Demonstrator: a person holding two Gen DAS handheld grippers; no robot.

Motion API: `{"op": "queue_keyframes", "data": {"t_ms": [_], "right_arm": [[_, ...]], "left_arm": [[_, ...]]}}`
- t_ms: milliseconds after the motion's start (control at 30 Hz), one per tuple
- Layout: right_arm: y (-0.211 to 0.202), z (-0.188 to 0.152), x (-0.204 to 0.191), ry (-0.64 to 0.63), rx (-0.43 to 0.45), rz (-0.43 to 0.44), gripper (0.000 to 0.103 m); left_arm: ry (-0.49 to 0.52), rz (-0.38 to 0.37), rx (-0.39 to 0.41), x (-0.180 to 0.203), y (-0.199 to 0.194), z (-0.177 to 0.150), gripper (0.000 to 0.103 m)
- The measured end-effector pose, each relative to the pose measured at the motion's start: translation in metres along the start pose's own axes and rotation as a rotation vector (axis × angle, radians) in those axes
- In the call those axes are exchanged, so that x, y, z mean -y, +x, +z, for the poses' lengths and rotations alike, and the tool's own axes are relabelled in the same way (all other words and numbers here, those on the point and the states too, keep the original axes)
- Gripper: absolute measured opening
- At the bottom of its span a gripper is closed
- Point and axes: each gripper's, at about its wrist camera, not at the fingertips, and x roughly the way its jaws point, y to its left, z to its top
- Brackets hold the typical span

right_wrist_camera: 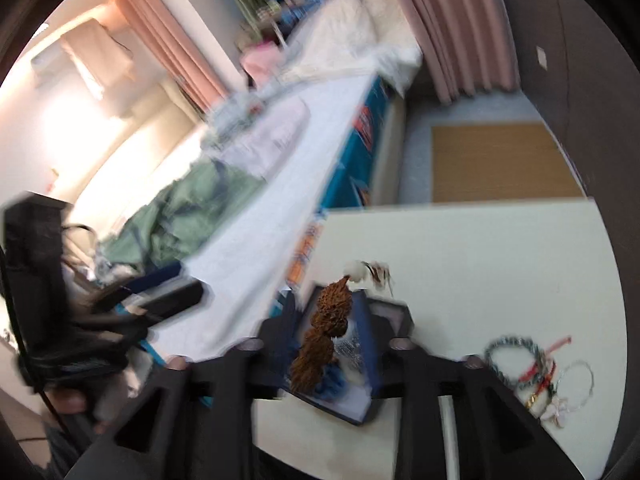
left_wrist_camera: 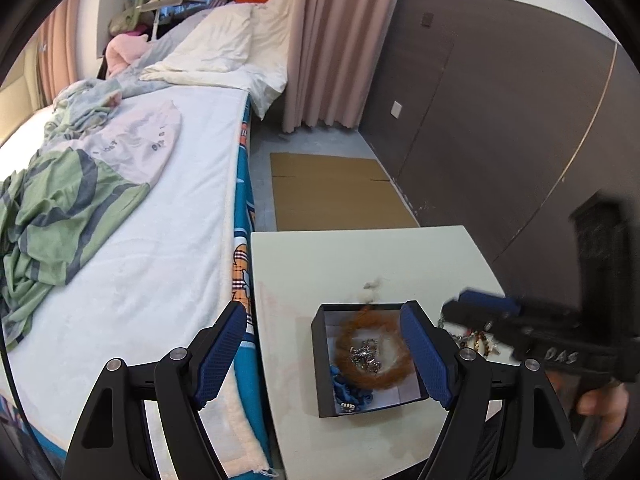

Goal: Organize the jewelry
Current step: 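Lower the brown bead bracelet into the black box and open the right tool, then reach the left tool to the grey bead bracelet and grasp it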

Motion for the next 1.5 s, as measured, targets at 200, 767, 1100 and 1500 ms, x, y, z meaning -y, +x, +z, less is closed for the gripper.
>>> {"op": "queue_keyframes", "data": {"t_ms": [200,767,1100,1500], "right_arm": [[-0.011,-0.018,0.029,0.057,-0.002,-0.028,0.063],[-0.072,-0.043,0.109,0.220,0.075,-0.142,0.079],[-0.089,-0.065,0.153,0.327,0.098,-0.189,0.079],[-0.097,-0.083,0.186,0.406,0.102,-0.196,0.079]], "left_arm": [[0.016,-0.005,0.000,0.009,0.007,0.001,0.082],[0.171,-0.097,-0.098,0.089,0.048,-0.005,0.082],[0.271,-0.133,-0.189,0.133,0.081,-0.003,0.080],[0.357,-0.113,-0.346,0.169,0.136,-0.013,0.049]]}}
